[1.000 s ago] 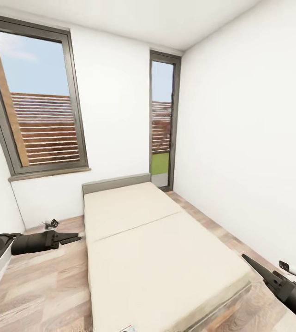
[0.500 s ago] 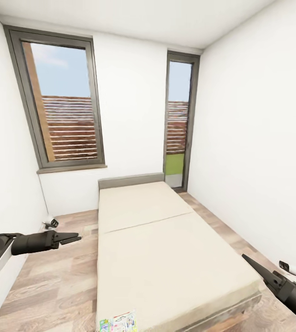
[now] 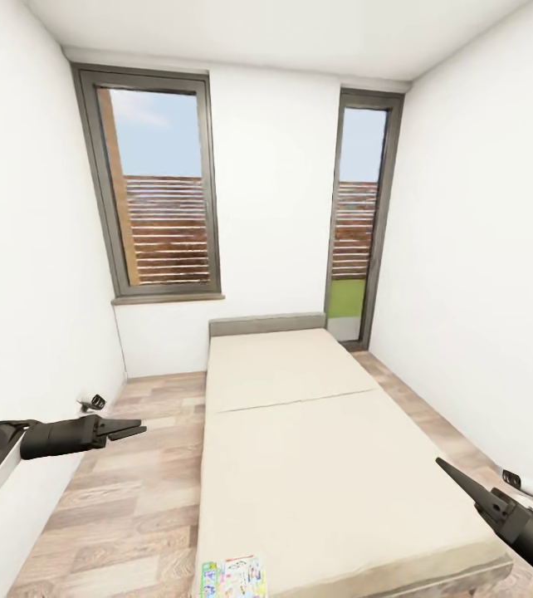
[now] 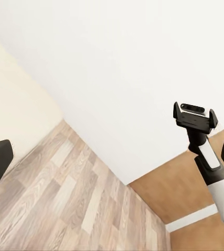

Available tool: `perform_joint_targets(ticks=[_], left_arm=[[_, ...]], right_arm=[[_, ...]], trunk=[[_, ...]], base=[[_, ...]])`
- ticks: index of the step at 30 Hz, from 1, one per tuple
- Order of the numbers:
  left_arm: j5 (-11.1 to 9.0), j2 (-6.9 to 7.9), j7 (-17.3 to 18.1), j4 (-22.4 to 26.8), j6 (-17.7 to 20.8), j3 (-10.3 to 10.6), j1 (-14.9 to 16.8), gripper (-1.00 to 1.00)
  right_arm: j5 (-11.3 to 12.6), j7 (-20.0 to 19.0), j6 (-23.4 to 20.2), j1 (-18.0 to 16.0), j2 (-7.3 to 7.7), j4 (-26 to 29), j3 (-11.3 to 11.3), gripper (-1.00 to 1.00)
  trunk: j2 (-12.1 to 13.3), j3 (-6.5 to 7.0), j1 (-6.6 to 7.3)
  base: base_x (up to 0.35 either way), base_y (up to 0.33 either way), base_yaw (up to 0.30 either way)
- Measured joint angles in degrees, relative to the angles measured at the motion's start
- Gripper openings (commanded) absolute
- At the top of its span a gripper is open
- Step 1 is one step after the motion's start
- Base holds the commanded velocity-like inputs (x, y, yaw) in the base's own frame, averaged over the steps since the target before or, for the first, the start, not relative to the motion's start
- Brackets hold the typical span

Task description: Put all the toys in the child's room - the three board games (two on the bed and one on the table), the two jigsaw puzzles on the table, and the tennis ball on the table - inside the toy box on the table in the child's room.

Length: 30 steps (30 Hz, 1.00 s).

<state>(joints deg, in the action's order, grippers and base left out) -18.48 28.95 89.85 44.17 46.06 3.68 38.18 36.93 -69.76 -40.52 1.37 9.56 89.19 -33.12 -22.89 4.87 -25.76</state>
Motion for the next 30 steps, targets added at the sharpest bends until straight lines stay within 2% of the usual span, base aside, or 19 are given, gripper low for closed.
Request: perform_joint_targets(ticks=[30], left_arm=[[0.0, 0.0, 0.0, 0.0, 0.0, 0.0, 0.0, 1.0]], right_arm=[[0.0, 0.1, 0.0, 0.0, 0.0, 0.0, 0.0, 1.0]], trunk=[[0.0, 0.0, 0.0]], base=[[0.0, -0.001, 0.274]])
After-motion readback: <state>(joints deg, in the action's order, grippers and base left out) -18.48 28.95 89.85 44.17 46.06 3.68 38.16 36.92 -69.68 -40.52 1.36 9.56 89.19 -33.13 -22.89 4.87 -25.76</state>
